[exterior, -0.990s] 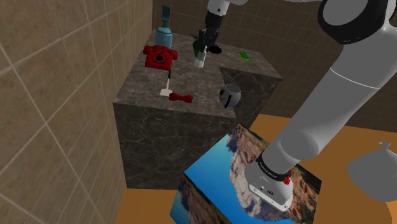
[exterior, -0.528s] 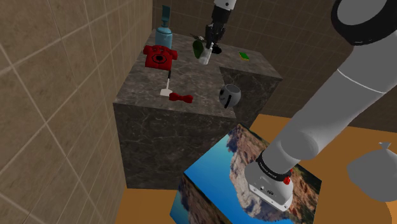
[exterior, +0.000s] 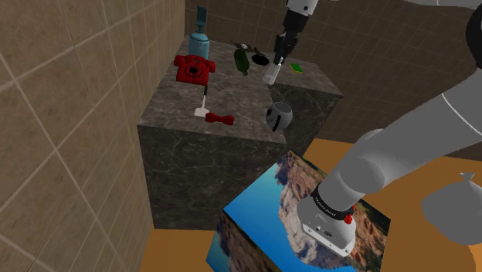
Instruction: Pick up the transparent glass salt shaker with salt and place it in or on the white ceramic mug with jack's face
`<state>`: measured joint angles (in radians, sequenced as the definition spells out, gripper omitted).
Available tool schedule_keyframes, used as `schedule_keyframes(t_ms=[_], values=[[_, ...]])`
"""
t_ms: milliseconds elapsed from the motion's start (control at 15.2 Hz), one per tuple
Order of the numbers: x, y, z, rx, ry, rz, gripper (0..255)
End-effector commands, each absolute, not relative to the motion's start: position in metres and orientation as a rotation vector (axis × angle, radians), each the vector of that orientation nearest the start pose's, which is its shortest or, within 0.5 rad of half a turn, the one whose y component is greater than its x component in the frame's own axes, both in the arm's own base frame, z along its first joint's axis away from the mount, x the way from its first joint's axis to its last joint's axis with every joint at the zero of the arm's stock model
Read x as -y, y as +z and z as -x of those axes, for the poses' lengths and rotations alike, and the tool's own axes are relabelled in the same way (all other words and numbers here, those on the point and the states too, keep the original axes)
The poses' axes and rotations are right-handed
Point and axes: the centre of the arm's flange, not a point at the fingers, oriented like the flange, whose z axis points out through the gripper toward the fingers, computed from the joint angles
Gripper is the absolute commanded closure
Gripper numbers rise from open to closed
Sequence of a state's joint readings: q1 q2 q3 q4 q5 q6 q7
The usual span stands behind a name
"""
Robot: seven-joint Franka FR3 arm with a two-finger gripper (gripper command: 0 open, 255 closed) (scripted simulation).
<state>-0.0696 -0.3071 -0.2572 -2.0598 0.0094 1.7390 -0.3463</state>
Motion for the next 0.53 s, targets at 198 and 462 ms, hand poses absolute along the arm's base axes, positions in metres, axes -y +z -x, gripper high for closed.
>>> schedule_keyframes(t_ms=[198, 462], values=[[0.171, 0.571, -0.370, 0.047, -0.009, 3.052, 255], [0.177, 0.565, -0.343, 0.047, -0.009, 3.052, 255]])
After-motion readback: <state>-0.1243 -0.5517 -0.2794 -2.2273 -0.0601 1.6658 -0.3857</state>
